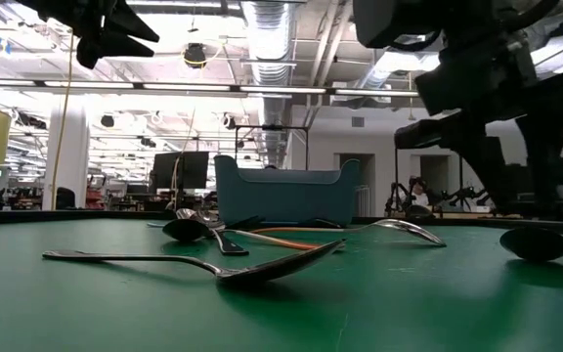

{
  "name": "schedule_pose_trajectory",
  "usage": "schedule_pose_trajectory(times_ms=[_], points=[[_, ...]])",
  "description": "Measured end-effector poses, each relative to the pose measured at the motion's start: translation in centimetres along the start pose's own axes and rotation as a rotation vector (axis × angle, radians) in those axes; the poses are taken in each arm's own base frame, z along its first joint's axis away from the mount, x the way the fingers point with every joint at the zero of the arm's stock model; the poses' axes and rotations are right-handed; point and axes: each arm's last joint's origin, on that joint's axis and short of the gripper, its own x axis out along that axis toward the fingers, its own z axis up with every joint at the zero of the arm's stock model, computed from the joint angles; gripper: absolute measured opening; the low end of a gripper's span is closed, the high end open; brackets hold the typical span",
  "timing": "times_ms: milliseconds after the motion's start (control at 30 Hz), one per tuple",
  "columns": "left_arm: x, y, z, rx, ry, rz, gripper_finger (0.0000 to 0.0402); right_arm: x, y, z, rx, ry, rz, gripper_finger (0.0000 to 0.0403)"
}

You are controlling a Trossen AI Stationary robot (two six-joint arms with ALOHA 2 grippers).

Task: Sort silverware by color (type)
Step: Put the light blue spoon into the yellow bin

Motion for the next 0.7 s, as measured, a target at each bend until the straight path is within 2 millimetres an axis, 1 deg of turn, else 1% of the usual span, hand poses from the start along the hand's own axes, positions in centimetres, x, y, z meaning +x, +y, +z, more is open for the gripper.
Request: schedule_pose_trajectory(times_ms=[167, 300, 400, 533, 700], points=[[0.0, 0.1, 0.0, 0.001, -0.004, 0.018, 0.017, 0.3, 0.1, 0.7, -0.046, -0.046, -0.006, 0.0132], [0.0, 0.1, 0.0, 0.003, -0.002, 0.022, 0.017, 0.2, -0.2, 1.1, -0.037, -0.093, -0.019, 0.0132], [0.0, 0.1, 0.0, 0.003, -0.002, 0.022, 0.017, 0.5, -0.2, 0.9, -0.023, -0.085, -0.015, 0.0132], [0.0, 0.1, 0.0, 0.003, -0.001, 0.022, 0.017, 2.0, 0.0, 0.1, 0.012, -0.039, 0.011, 0.0132], [0.0, 0.1, 0.0, -0.003, -0.002, 0.023, 0.017, 2.7, 0.3, -0.3, 0.043, -0.018, 0.03, 0.0132]])
